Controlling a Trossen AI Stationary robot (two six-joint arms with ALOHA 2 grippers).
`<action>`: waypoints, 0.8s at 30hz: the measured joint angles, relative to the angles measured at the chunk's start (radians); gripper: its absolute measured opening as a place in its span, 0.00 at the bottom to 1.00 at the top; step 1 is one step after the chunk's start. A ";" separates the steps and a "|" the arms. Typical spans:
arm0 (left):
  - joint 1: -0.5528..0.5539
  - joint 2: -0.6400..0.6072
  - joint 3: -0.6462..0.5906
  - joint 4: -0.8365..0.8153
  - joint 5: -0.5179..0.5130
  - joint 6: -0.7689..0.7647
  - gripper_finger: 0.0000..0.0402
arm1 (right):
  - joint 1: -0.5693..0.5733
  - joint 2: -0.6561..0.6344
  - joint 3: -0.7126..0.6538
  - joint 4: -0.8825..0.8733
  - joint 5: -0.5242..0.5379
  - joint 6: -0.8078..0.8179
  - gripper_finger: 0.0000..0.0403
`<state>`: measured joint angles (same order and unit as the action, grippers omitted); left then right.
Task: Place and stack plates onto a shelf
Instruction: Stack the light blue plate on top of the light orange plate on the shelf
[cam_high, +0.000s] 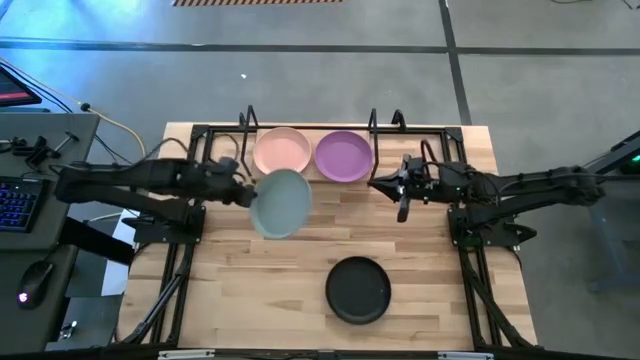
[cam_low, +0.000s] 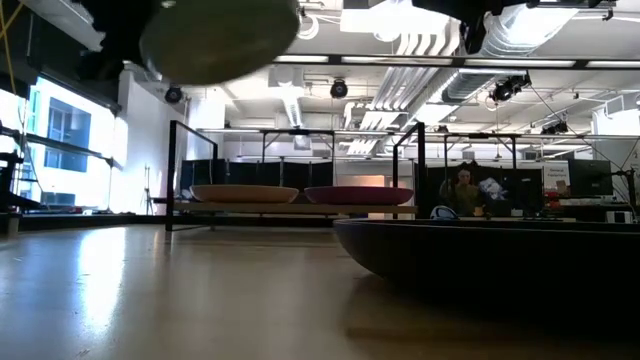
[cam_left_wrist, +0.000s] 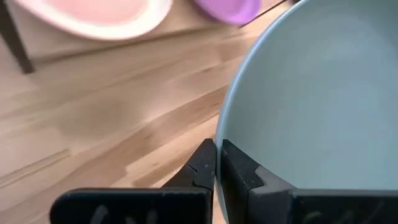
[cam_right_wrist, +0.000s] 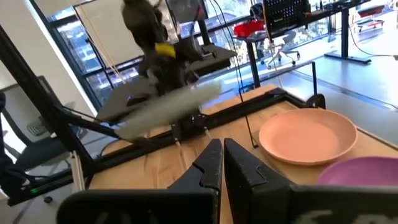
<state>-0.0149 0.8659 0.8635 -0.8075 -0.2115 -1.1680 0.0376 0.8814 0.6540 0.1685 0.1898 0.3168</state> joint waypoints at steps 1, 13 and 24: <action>-0.007 -0.010 0.015 -0.003 -0.007 -0.001 0.00 | 0.000 0.015 0.000 0.009 0.000 0.000 0.00; -0.007 0.050 0.090 -0.005 -0.067 0.079 0.00 | 0.000 0.121 0.000 0.170 -0.025 -0.003 0.00; 0.355 0.259 0.415 0.011 0.024 0.497 0.00 | 0.000 0.121 0.000 0.209 -0.026 -0.003 0.00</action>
<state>0.3401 1.1254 1.2784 -0.7965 -0.1875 -0.6714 0.0376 1.0023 0.6537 0.3772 0.1636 0.3138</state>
